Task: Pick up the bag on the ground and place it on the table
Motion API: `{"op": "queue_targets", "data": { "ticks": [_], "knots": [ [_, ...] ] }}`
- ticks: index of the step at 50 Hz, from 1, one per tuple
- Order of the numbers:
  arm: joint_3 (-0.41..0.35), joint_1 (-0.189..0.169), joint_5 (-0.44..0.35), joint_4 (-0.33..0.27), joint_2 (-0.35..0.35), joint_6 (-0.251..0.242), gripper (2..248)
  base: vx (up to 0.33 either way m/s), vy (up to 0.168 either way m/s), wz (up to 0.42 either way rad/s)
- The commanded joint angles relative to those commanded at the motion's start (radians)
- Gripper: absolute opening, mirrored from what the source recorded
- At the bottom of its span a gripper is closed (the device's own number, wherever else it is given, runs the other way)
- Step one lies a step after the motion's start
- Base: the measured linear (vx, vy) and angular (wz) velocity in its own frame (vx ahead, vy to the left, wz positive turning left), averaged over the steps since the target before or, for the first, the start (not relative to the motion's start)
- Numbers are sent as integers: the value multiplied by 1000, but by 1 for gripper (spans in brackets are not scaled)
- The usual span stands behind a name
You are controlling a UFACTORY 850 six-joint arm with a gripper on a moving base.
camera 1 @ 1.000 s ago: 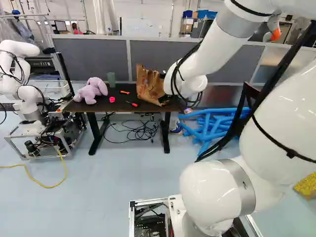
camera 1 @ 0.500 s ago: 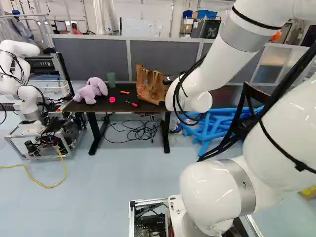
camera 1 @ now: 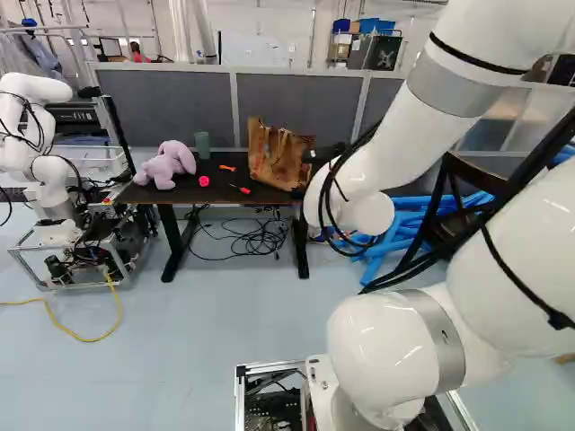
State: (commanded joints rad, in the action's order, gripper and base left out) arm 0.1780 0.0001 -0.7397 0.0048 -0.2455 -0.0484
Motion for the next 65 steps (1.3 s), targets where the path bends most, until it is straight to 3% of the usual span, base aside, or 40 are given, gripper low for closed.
{"op": "queue_targets", "data": {
  "ticks": [30, 65],
  "knots": [
    [-78, 0, -114, -4, -29, 41, 247, 0, 0, 0],
    [-91, 0, -133, -5, -34, 48, 247, 0, 0, 0]
  ]
}}
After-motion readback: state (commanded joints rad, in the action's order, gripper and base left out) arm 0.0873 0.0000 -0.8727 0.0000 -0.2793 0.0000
